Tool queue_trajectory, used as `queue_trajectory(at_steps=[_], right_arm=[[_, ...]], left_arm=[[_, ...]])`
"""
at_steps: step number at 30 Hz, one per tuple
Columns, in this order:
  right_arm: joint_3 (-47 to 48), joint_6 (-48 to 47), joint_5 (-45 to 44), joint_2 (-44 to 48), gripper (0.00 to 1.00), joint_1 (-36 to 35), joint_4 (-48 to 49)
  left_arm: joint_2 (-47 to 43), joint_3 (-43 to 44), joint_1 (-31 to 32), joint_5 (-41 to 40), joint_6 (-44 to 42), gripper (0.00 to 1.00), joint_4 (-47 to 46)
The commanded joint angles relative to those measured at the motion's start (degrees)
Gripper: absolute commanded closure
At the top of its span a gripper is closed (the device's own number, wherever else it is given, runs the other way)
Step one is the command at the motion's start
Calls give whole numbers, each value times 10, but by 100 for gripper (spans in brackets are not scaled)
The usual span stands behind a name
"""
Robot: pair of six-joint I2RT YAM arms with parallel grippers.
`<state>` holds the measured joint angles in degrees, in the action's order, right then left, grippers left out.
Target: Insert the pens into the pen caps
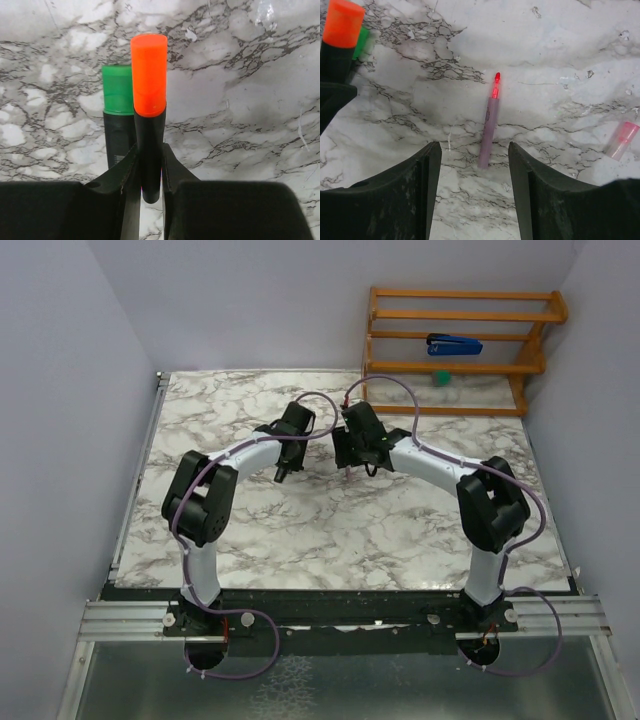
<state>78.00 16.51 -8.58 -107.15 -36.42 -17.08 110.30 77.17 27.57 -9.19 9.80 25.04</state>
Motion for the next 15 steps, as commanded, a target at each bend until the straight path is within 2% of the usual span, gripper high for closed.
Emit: queue_trajectory(at_steps=[1, 5, 15], right_arm=[[38, -10, 7, -34, 40, 2, -19], [39, -8, 10, -60, 42, 8, -4], [44, -8, 37, -105, 60, 32, 24]], left_arm=[[23, 9, 6, 33, -6, 95, 25], [33, 10, 7, 44, -5, 80, 25], [31, 18, 7, 47, -1, 60, 25]])
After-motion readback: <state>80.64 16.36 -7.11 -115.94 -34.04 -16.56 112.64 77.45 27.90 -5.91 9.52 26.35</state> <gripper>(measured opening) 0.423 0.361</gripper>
